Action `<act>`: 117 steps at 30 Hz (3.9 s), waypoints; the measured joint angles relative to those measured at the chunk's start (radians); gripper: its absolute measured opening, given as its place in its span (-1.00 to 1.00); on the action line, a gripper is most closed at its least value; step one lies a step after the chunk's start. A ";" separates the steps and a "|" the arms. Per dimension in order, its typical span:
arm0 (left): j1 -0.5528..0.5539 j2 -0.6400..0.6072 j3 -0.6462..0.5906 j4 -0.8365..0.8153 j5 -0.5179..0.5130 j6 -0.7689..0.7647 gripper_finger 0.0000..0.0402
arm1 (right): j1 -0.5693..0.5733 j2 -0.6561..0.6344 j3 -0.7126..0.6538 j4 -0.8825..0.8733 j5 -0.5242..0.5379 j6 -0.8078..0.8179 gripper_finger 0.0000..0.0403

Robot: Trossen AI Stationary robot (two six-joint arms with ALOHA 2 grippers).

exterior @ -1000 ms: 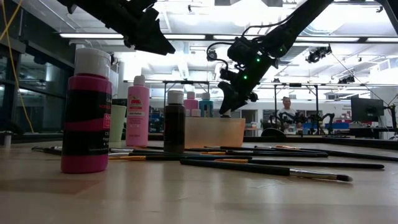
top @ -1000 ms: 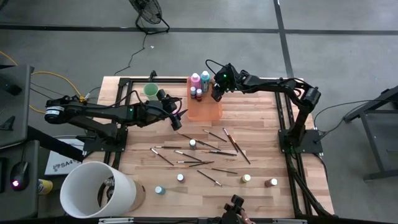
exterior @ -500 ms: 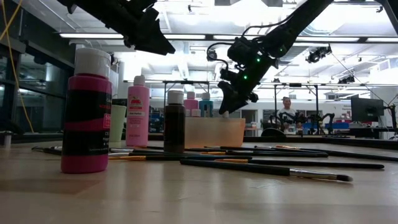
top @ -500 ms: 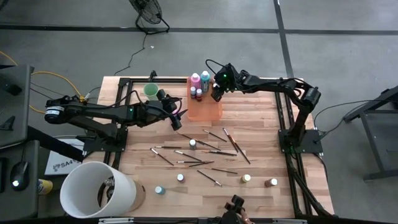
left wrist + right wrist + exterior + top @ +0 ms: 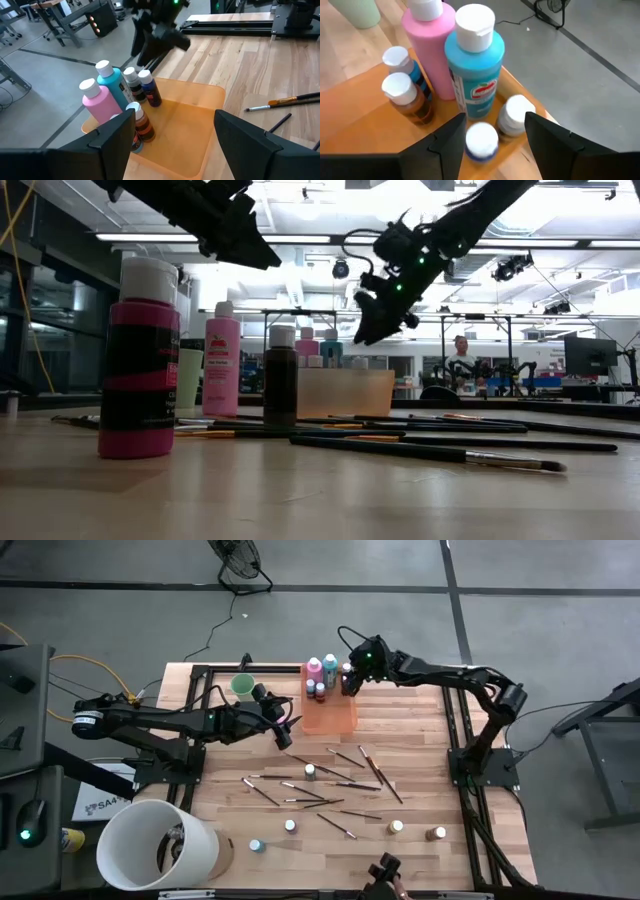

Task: Pick & Place Paint Supplies
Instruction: Put the black paint bottle into the orange bin

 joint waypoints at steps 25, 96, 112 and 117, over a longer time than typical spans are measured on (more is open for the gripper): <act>-0.001 0.169 0.004 -0.037 0.557 0.113 0.32 | 0.338 -0.355 -0.029 -0.640 0.099 0.102 0.00; 0.000 0.369 0.109 0.112 0.618 0.112 -0.40 | 0.560 -0.471 -0.178 -0.606 0.227 0.258 0.00; 0.151 0.392 0.230 0.159 0.254 -0.012 -0.39 | 0.560 -0.471 -0.177 -0.598 0.227 0.257 0.00; 0.203 0.480 0.254 0.199 0.252 -0.043 -0.39 | 0.560 -0.471 -0.177 -0.596 0.227 0.254 0.00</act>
